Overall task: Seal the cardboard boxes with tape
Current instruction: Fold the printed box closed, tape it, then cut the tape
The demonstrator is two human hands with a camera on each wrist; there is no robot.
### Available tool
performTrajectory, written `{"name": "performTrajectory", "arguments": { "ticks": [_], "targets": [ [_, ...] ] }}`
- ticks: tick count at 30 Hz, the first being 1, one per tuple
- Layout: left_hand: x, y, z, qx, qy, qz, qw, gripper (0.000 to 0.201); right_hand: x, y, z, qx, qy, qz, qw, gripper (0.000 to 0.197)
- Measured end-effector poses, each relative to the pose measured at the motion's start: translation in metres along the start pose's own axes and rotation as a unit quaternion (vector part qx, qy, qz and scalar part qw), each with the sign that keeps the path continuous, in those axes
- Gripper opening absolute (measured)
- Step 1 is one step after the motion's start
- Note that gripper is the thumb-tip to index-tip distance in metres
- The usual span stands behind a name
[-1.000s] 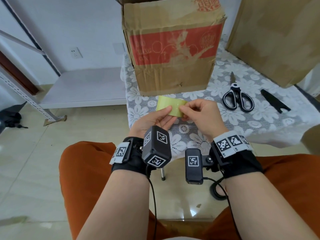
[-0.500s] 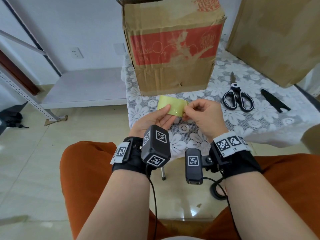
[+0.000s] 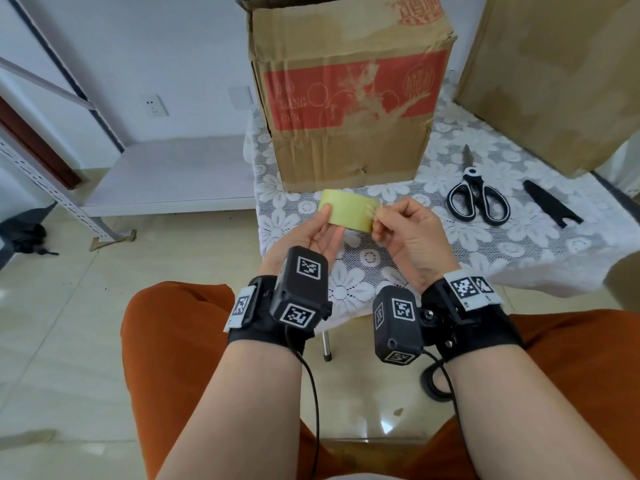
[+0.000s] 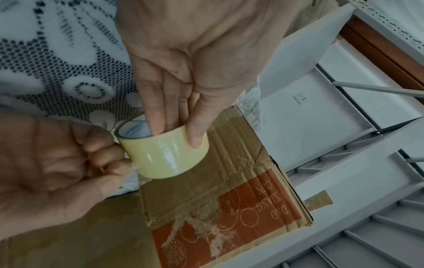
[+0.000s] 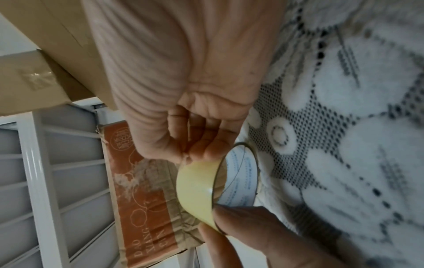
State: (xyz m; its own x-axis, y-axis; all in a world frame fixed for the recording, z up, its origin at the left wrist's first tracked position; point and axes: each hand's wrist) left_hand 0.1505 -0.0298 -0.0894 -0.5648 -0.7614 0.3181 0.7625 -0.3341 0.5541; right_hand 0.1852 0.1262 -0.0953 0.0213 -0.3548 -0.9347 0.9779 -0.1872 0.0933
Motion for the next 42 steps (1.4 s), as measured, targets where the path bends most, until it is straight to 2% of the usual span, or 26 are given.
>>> {"name": "performTrajectory", "arguments": {
  "ticks": [3,7,11,14,18,23,34,39,42],
  "targets": [
    [0.006,0.001,-0.001,-0.003,-0.008,0.001,1.000,0.021,0.000,-0.001,-0.002,-0.004,0.015,0.008,1.000,0.023],
    [0.008,-0.003,0.003,0.019,-0.081,0.070,0.994,0.020,-0.002,0.000,-0.001,-0.014,0.057,-0.016,0.998,0.030],
    [0.006,-0.007,0.008,-0.034,-0.162,0.142,0.976,0.011,-0.006,0.001,0.002,-0.030,0.092,-0.036,0.995,0.025],
    [0.001,-0.005,0.010,-0.070,-0.225,0.171,0.957,0.035,-0.007,0.001,0.004,-0.042,0.104,-0.048,0.993,0.026],
    [-0.007,-0.004,0.014,-0.075,-0.250,0.196,0.945,0.058,-0.008,0.004,0.009,-0.071,0.127,-0.054,0.988,0.024],
    [-0.001,-0.003,0.014,-0.095,-0.230,0.158,0.955,0.062,-0.010,0.001,0.004,-0.062,0.117,-0.041,0.990,0.018],
    [0.009,0.003,0.010,-0.166,-0.144,0.104,0.970,0.050,-0.009,-0.003,-0.002,-0.060,0.104,-0.036,0.992,0.016],
    [0.010,0.003,0.009,-0.158,-0.182,0.107,0.965,0.057,-0.009,-0.001,0.000,-0.040,0.110,-0.018,0.993,0.004],
    [0.010,0.002,0.008,-0.164,-0.212,0.110,0.957,0.067,-0.004,-0.001,-0.001,-0.026,0.128,-0.021,0.991,0.007]
  ]
}}
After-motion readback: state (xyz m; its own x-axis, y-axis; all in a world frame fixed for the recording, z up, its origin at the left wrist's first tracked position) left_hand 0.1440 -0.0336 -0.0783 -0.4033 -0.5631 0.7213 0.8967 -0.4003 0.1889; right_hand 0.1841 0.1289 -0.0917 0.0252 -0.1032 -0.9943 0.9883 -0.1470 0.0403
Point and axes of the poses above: each hand's wrist, its own y-axis away from the middle knuckle, its own z-axis out of the palm, x = y × z, and after that the axes turned 11 degrees about y, right-handed
